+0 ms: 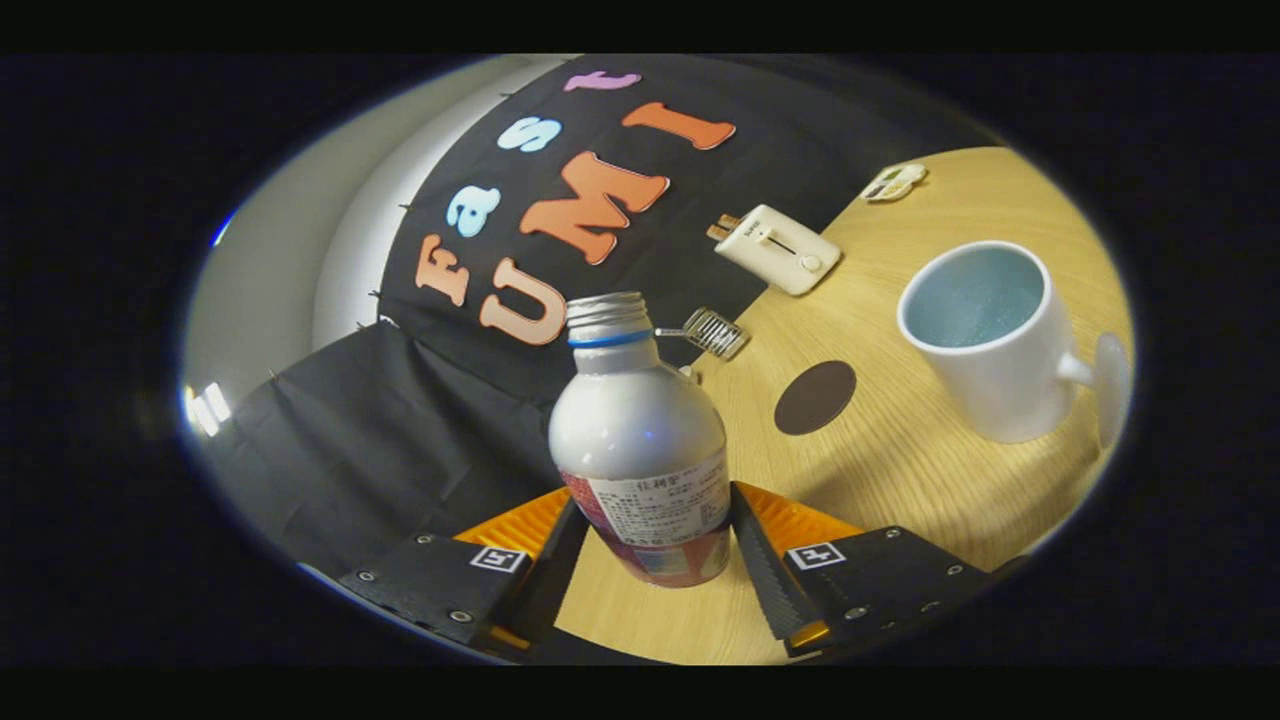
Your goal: Take the bottle from table, then pour the juice into the cup, finally place the bottle on the coaster
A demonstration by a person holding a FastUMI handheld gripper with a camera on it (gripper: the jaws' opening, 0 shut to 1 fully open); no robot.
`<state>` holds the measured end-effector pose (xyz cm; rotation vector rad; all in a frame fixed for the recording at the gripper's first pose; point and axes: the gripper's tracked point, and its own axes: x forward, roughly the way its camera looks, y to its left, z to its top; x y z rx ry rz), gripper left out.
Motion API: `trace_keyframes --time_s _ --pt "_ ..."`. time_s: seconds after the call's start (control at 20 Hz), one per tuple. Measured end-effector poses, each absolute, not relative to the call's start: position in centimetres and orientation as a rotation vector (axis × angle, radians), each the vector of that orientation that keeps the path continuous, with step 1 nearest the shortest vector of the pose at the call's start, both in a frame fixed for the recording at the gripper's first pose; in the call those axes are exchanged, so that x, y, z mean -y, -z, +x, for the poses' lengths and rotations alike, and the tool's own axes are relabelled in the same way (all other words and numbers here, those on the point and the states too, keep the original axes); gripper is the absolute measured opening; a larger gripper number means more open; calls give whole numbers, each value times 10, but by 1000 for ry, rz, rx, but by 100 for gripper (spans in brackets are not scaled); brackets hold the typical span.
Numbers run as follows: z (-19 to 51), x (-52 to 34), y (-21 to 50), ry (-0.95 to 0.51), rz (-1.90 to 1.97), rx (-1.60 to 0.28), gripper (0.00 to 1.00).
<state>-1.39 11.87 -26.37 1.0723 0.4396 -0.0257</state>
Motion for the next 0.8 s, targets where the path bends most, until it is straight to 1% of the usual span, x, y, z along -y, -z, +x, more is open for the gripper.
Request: trace_keyframes --time_s 0.55,0.8 --pt "-15 -99 247 37 1352 -368 79" --pt "-13 -88 229 18 1565 -300 79"
